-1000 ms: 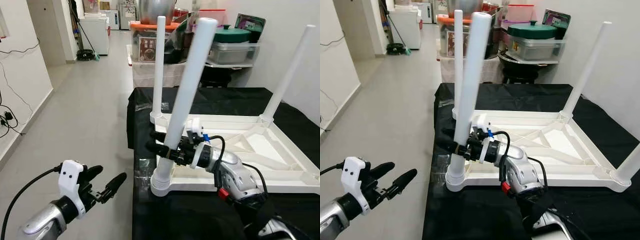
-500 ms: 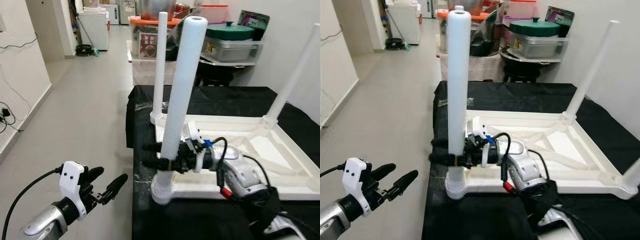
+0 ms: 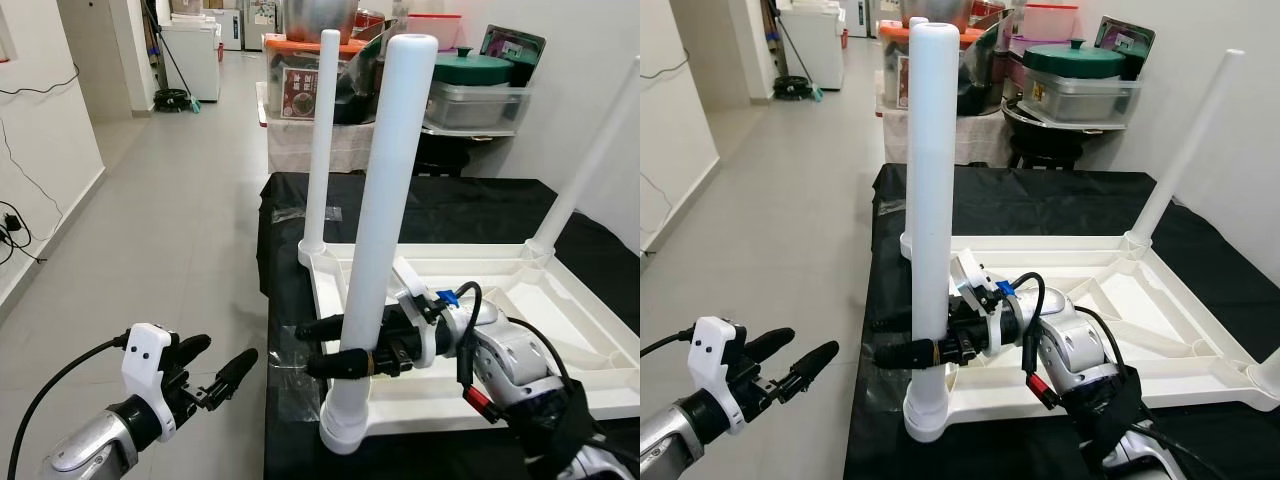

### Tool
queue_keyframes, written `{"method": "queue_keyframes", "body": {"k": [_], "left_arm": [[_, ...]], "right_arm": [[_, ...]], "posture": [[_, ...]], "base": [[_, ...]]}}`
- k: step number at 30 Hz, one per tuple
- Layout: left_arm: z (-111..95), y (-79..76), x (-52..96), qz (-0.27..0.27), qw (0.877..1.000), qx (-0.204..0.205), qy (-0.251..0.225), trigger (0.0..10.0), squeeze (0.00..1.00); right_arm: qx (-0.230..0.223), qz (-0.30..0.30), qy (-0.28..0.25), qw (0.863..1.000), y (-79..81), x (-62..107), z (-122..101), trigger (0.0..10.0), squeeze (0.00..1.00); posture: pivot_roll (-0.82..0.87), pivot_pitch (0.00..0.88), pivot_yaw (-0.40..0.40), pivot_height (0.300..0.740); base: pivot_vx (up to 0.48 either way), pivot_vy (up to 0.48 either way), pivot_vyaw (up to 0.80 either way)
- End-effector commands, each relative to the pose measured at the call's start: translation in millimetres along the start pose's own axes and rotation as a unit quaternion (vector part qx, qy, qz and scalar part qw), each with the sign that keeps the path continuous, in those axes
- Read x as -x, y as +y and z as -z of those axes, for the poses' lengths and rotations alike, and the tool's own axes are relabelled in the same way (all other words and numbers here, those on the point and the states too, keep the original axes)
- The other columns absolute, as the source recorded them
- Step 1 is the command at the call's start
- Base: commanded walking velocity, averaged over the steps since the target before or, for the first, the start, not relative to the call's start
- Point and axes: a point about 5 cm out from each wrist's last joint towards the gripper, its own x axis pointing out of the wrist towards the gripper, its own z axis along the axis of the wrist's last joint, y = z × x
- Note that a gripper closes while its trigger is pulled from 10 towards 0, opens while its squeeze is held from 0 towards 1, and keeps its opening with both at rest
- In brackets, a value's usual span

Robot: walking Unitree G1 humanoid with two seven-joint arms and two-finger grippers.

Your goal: Building children table

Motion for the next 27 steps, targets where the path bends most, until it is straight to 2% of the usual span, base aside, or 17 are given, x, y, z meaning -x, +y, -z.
{"method": "queue_keyframes", "body": {"k": [1, 12, 18, 27], "left_arm": [[2.5, -0.9, -1.2, 0.003, 1.000, 0.007, 0.007, 10.0, 0.00], [2.4, 1.1, -0.8, 0.000, 1.000, 0.004, 0.009, 10.0, 0.00], [1.4, 1.5, -2.0, 0.003, 1.000, 0.004, 0.008, 10.0, 0.00], [0.5, 1.2, -3.9, 0.006, 1.000, 0.003, 0.006, 10.0, 0.00]], "right_arm": [[-0.058, -0.032, 0.019, 0.998, 7.4, -7.6, 24.0, 0.0, 0.00], [-0.046, -0.019, 0.010, 0.999, 10.2, -10.8, 28.3, 0.0, 0.00], [-0.030, 0.031, -0.020, 0.999, 4.2, -11.0, 24.9, 0.0, 0.00], [-0.018, 0.086, -0.032, 0.996, 2.7, -12.1, 25.7, 0.0, 0.00]], "posture": [[0.14, 0.000, -0.068, 0.740], [0.14, 0.000, -0.064, 0.740], [0.14, 0.000, -0.058, 0.740], [0.12, 0.000, -0.055, 0.740]], "base": [[0.000, 0.000, 0.00], [0.000, 0.000, 0.00], [0.000, 0.000, 0.00], [0.000, 0.000, 0.00]]}}
